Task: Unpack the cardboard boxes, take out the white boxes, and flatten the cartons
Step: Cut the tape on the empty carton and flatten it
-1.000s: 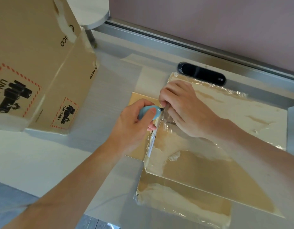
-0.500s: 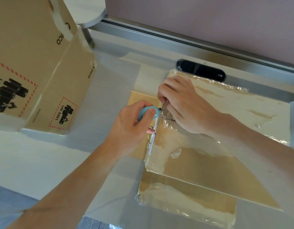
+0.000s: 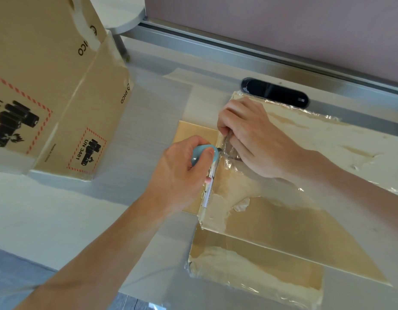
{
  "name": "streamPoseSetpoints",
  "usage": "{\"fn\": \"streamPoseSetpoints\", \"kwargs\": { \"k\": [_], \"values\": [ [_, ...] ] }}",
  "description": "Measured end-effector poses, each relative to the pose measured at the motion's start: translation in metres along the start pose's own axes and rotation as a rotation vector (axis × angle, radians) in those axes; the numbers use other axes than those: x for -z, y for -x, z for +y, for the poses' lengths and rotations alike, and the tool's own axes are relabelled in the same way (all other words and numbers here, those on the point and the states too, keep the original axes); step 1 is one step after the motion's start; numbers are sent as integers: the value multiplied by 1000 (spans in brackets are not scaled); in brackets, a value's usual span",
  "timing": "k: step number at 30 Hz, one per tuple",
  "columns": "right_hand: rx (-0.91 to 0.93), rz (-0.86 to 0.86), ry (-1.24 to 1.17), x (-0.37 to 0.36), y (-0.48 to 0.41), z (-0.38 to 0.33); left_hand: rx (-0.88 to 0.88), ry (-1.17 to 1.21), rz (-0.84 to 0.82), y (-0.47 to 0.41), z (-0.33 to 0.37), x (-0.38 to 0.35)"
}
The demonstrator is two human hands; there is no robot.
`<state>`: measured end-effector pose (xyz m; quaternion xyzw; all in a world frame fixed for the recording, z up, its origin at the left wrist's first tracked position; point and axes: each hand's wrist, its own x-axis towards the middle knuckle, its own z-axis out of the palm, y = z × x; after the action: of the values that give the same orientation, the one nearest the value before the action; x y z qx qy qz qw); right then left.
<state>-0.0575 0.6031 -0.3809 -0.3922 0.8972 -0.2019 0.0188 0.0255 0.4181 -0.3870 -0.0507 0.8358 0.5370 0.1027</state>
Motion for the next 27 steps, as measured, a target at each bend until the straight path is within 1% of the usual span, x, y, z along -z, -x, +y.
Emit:
{"fn": "streamPoseSetpoints", "kwargs": {
  "k": [4, 14, 27],
  "values": [
    [10, 1, 3, -1, 1, 0, 44, 19, -47, 2, 2, 3],
    [2, 1, -3, -1, 1, 0, 81, -33, 10, 14, 13, 2],
    [-1, -13, 12, 0, 3, -1, 80, -90, 4, 27, 12, 1]
  ]
}}
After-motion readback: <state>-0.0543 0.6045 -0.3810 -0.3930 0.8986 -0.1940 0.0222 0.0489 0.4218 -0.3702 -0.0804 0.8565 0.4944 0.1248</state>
